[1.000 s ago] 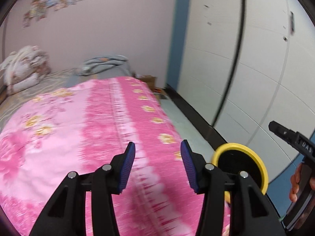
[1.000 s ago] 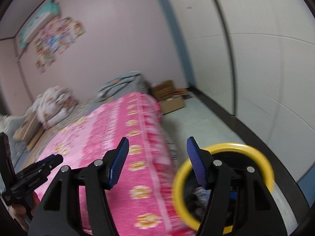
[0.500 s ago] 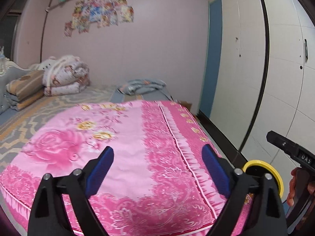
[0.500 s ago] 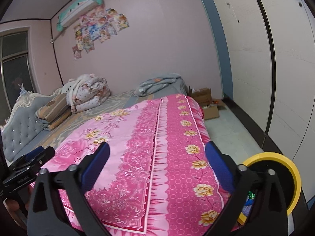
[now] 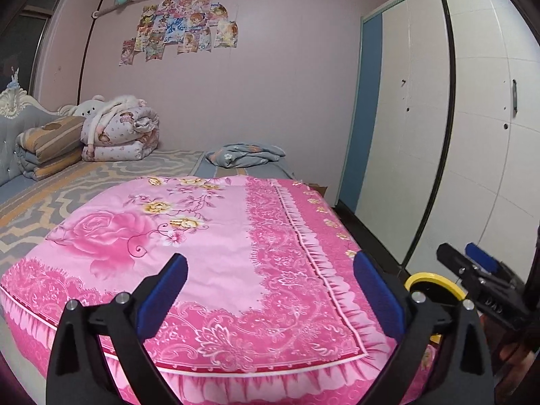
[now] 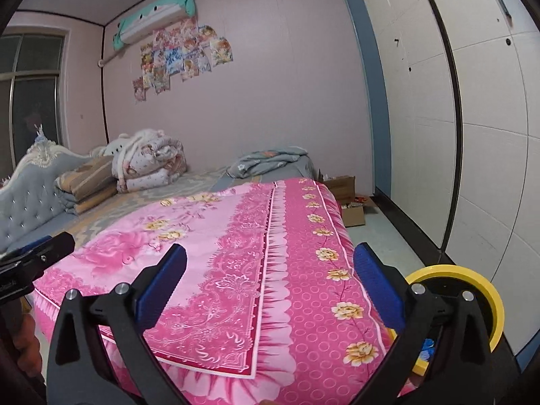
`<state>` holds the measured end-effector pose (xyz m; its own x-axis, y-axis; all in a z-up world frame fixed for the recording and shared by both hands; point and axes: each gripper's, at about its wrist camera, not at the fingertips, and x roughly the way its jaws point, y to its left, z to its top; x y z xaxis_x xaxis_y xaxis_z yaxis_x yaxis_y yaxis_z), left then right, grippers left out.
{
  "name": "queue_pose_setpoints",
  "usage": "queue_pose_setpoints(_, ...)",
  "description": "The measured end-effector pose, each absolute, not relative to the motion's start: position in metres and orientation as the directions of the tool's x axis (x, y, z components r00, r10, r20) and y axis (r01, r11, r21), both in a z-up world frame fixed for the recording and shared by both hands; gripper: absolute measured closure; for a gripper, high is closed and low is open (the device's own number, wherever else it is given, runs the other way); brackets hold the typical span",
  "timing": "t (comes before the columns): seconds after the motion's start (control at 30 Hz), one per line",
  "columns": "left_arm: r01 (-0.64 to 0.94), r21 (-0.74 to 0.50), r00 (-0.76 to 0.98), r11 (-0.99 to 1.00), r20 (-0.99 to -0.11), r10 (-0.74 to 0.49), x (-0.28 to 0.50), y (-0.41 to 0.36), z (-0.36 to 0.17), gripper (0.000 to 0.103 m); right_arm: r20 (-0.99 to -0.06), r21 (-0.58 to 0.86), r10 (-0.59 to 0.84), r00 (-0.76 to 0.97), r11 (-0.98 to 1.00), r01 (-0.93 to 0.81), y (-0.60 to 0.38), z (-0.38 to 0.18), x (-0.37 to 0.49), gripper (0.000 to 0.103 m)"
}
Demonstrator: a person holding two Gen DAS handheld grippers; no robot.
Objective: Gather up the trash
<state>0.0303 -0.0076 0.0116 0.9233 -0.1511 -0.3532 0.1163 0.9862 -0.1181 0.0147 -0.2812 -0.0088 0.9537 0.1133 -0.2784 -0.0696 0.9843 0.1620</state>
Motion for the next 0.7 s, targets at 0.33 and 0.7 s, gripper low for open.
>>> queue_pose_setpoints(0.33, 0.132, -0.137, 0.928, 0.982, -0.33, -0.171, 0.0196, -0.0115, 0.0104, 0.008, -0.279, 0.146, 0.03, 0.96, 0.989, 0.012, -0.2808, -0.0158, 0.0028, 0.008)
queue_pose_setpoints(0.7, 0.129, -0.143, 0.934, 0.981, -0.315, -0.168, 0.0198, -0.0082, 0.0093, 0.008, -0.301, 0.157, 0.033, 0.953, 0.987, 0.016, -0.2819, -0.0177, 0.0118, 0.008)
